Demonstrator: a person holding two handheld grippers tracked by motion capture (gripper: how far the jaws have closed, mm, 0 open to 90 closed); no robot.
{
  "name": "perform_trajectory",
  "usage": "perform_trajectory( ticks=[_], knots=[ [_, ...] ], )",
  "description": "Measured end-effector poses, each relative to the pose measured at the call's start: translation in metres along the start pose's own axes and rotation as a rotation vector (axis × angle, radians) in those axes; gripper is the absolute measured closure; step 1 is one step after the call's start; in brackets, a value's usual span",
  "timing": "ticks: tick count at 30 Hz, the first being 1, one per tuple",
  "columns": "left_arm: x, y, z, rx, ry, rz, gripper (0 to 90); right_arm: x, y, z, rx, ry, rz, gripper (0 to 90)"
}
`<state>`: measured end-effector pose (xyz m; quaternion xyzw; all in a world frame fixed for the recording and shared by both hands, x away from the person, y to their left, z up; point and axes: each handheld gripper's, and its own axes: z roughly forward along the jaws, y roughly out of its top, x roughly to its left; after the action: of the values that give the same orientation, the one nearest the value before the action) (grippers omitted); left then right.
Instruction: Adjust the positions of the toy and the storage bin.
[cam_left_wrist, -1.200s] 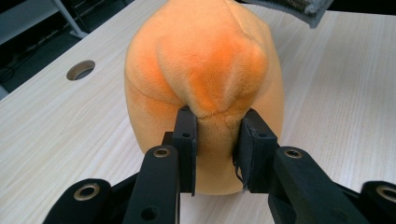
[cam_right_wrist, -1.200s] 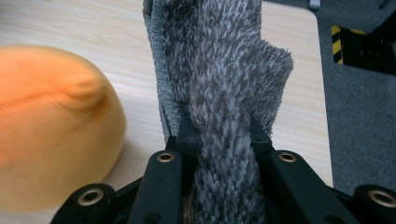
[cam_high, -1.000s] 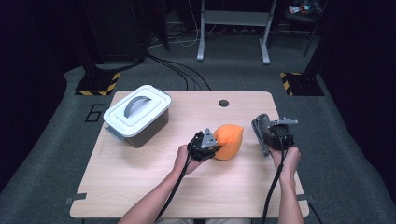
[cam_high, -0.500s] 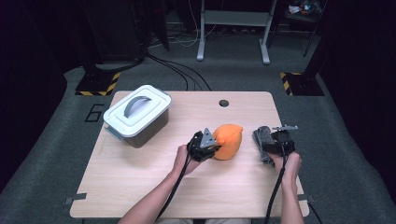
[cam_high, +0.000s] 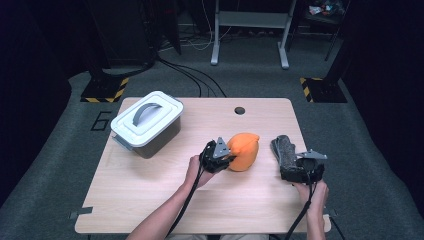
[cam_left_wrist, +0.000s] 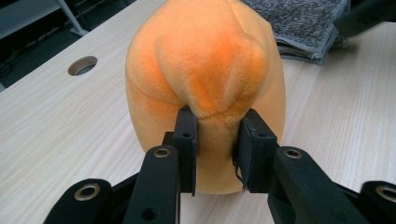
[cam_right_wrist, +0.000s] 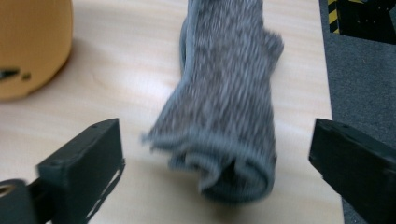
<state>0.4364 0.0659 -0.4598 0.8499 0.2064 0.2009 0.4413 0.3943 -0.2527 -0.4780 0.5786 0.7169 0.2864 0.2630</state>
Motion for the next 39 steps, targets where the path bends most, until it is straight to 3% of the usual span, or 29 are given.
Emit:
perform_trajectory(
  ticks=[11, 15, 20, 39],
  knots=[
    [0.000, -0.002, -0.002, -0.046, 0.019, -0.022, 76.0, 0.000, -0.056, 0.007, 0.027, -0.029, 0.033, 0.0],
    [0.001, 0.001, -0.003, -0.058, 0.018, -0.041, 76.9, 0.000, -0.062, 0.007, 0.011, -0.029, 0.042, 0.0],
    [0.001, 0.005, -0.012, -0.057, 0.019, -0.035, 76.9, -0.003, -0.064, 0.009, -0.011, -0.013, 0.050, 0.0],
    [0.007, 0.007, -0.054, -0.070, 0.060, -0.056, 76.4, -0.006, -0.064, 0.010, -0.001, 0.014, 0.056, 0.0]
  ],
)
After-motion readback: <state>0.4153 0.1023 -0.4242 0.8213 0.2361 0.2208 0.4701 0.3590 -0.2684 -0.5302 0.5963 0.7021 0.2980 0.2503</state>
